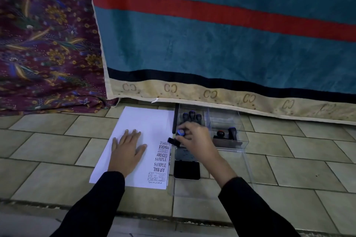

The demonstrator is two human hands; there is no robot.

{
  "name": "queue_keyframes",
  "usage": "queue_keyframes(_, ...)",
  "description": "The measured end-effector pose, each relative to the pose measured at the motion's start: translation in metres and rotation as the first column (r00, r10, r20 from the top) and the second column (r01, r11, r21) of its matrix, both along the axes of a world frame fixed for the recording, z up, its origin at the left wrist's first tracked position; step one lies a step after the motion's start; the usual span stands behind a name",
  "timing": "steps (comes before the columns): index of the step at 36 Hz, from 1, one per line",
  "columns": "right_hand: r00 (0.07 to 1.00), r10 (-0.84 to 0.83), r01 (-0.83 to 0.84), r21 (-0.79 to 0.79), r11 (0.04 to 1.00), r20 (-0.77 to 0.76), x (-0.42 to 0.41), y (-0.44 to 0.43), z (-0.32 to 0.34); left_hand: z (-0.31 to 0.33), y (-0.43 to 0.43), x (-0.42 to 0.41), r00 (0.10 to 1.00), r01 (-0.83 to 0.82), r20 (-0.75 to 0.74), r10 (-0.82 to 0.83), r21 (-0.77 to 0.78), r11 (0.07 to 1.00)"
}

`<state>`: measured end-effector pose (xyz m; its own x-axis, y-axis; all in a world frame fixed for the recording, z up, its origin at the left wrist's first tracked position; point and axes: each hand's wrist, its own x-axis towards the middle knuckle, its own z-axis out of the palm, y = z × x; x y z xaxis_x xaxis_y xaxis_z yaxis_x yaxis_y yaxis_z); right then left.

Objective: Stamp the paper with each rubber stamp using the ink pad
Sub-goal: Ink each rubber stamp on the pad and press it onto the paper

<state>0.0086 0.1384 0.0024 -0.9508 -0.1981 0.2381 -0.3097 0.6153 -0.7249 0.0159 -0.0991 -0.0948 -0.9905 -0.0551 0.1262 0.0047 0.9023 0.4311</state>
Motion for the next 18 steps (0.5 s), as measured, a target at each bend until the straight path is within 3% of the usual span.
queue_keyframes(10, 0.998, 0.062, -0.063, 0.168, 0.984, 0.01, -0.048, -0.035, -0.016, -0.005, -0.001, 0.0, 1.0, -0.015, -0.014, 0.015, -0.018, 1.0)
queue_keyframes(18, 0.992, 0.126, -0.128, 0.202, 0.971, 0.023, -0.055, -0.037, -0.022, -0.007, 0.0, -0.002, 0.999, -0.034, -0.027, 0.034, -0.006, 0.999)
